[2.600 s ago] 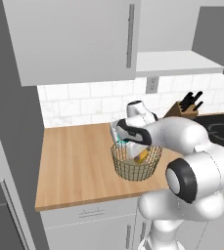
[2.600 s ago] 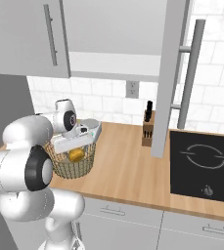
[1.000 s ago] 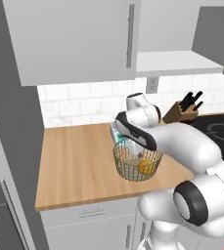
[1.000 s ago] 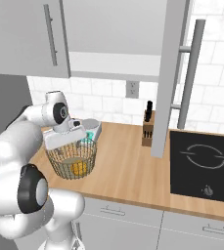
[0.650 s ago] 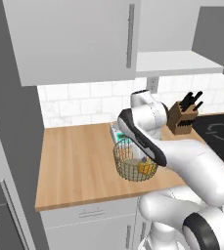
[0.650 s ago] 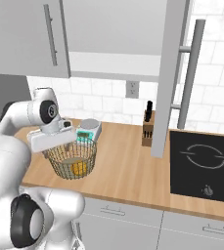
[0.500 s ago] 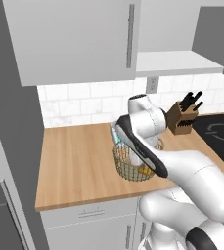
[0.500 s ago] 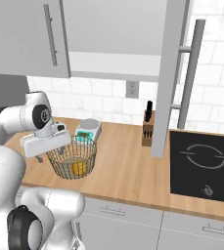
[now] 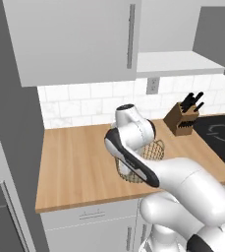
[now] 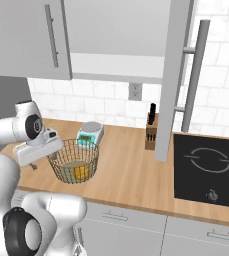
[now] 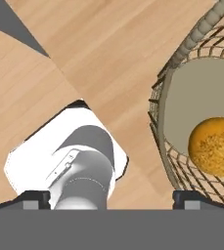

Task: Open the cabinet, pick up the bread from the cabinet and place it in the basket. Then move the basket to the dining counter.

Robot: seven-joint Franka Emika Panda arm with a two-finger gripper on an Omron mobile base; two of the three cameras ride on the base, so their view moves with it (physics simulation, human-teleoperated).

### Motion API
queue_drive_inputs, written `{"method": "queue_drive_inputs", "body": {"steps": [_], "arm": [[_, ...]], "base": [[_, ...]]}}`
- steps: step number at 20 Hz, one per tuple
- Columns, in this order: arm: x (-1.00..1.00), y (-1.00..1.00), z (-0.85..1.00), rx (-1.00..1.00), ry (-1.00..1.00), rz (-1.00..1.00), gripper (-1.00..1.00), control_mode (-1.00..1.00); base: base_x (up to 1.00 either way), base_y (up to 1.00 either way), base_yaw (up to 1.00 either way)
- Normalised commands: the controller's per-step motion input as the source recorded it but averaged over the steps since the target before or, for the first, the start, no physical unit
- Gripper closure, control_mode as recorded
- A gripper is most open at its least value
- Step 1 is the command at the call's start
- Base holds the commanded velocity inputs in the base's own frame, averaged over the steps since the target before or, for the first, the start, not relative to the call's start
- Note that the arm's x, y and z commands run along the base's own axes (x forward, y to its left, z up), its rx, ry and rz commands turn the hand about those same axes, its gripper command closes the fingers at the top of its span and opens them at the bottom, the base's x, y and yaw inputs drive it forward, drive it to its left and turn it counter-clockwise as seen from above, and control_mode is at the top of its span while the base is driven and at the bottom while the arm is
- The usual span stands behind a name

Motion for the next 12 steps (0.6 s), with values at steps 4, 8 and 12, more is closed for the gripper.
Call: {"method": "queue_drive_inputs", "body": {"steps": [4, 8, 12], "arm": [[0.45, 0.18, -0.30, -0.05, 0.03, 0.01, -1.00, -1.00], [0.34, 0.00, -0.30, -0.05, 0.00, 0.00, -1.00, -1.00], [0.28, 0.00, -0.37, -0.07, 0.00, 0.00, -1.00, -1.00]], "base": [[0.00, 0.00, 0.00], [0.00, 0.00, 0.00], [0.00, 0.00, 0.00]]}}
